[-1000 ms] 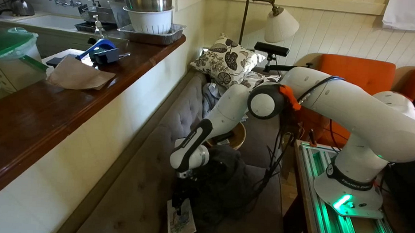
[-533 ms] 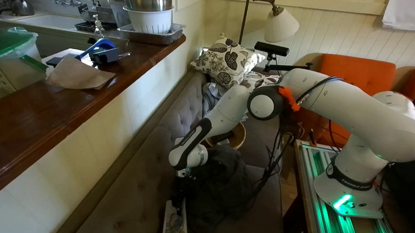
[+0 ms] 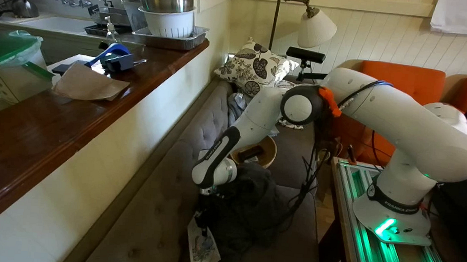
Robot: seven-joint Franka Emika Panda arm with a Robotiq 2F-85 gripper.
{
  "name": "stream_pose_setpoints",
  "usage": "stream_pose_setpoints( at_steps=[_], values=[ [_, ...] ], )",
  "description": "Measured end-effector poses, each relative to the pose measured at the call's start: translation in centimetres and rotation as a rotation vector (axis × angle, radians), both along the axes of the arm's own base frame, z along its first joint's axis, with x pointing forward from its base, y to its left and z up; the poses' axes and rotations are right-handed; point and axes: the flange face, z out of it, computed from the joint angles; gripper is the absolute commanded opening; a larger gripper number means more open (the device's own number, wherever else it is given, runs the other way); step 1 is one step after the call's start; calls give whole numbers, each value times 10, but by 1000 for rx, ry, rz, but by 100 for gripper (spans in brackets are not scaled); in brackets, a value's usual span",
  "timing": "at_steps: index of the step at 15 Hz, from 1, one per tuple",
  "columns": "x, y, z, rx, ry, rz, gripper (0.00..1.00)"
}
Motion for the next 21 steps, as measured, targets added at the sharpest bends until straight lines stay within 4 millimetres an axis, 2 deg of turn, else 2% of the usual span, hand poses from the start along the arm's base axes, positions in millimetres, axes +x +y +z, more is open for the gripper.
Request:
stream_pose_setpoints(
  at_steps=[4, 8, 12, 15, 16, 17, 20, 21],
  values=[
    [-14, -21, 35, -119, -167, 33, 7],
    [-36, -29, 73, -214, -380, 10, 7],
    [-61, -29, 138, -258, -623, -81, 7],
    [-91, -32, 191, -288, -760, -173, 7],
    [-103, -33, 206, -294, -790, -193, 27],
    [-111, -35, 212, -284, -803, -193, 27],
    [-111, -39, 198, -292, -779, -196, 27],
    [-109, -36, 197, -294, -778, -193, 7]
  ],
)
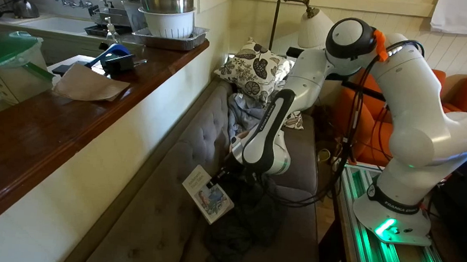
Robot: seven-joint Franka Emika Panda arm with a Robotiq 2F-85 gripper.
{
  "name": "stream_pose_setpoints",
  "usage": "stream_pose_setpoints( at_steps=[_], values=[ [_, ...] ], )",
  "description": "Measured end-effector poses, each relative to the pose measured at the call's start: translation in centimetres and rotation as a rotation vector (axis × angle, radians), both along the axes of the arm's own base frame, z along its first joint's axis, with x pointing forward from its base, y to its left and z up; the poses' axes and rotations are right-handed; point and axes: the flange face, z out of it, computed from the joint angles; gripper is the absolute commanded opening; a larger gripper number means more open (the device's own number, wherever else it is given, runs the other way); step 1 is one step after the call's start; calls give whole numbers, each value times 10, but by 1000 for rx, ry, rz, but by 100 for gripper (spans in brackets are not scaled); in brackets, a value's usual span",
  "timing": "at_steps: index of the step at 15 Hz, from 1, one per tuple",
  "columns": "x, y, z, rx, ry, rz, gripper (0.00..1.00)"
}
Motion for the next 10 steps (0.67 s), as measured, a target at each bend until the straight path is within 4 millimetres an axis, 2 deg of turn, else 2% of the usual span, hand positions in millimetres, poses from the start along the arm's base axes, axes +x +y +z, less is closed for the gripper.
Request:
stream_pose_setpoints(
  at_steps=[3, 5, 7, 10],
  values=[
    [1, 5, -3, 8, -7, 10, 7],
    [1, 1, -3, 15, -15, -9, 7],
    [6, -9, 19, 26, -70, -56, 7],
    [8, -25, 70, 33, -160, -137, 7]
  ],
)
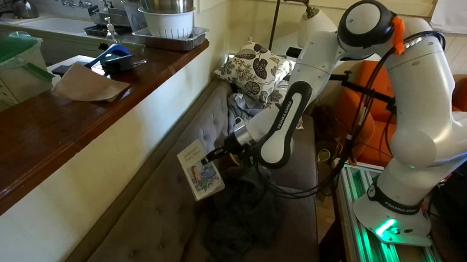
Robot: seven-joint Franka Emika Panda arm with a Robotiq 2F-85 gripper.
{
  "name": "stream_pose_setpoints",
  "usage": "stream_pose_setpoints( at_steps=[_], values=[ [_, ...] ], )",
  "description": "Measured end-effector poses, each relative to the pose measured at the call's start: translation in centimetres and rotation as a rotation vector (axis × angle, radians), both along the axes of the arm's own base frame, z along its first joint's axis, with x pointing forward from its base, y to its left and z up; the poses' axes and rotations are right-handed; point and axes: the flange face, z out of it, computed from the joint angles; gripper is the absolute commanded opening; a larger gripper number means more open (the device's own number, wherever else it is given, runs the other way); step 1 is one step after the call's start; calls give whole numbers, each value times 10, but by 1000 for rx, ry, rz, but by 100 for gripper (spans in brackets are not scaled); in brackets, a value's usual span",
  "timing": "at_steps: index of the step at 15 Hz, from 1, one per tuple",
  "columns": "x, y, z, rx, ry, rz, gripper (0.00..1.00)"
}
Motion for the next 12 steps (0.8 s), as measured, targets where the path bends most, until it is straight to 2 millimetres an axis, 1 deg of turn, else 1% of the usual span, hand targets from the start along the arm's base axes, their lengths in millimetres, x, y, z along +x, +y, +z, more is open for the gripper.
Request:
stream_pose_setpoints(
  at_steps=[2, 5, 8, 10, 12],
  values=[
    [-1, -10, 31, 0, -24, -54, 7],
    [-2, -19, 70, -3, -13, -110, 7],
    [-1, -12, 109, 8, 4, -99, 7],
    [0, -5, 136, 31, -30, -69, 7],
    [-2, -5, 159, 66, -81, -54, 7]
  ],
)
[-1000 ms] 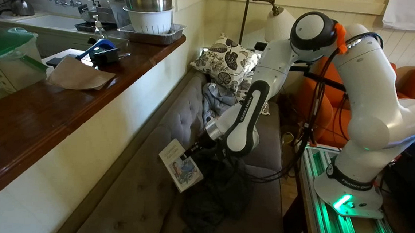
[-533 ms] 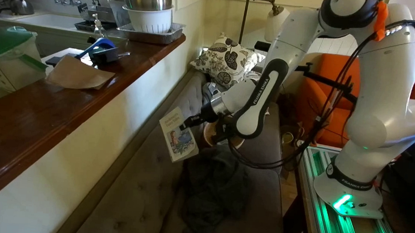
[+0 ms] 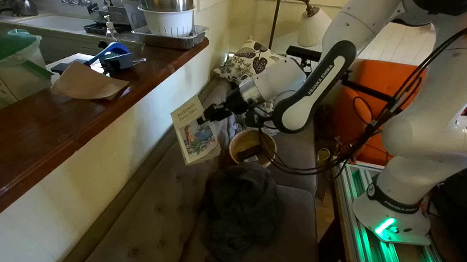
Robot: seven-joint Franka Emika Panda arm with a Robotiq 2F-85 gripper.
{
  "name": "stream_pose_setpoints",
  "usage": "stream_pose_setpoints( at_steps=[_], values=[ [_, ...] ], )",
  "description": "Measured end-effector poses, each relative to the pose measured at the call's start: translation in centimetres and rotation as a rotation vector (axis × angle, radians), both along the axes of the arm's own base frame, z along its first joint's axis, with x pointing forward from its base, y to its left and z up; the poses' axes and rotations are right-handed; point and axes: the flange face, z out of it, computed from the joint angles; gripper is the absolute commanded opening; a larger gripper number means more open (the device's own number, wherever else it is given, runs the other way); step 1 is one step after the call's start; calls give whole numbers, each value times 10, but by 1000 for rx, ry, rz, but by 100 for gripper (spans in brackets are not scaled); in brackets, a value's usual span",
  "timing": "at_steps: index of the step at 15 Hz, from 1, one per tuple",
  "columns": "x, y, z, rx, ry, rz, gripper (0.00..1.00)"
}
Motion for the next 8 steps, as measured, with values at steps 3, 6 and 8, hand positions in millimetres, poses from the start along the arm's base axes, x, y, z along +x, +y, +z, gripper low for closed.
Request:
stream_pose_setpoints(
  at_steps=[3, 6, 8],
  values=[
    [-6, -20, 28, 89, -70, -52, 7],
    [-11, -41, 42, 192, -109, -112, 27],
    [-12, -48, 43, 212, -124, -115, 27]
  ],
)
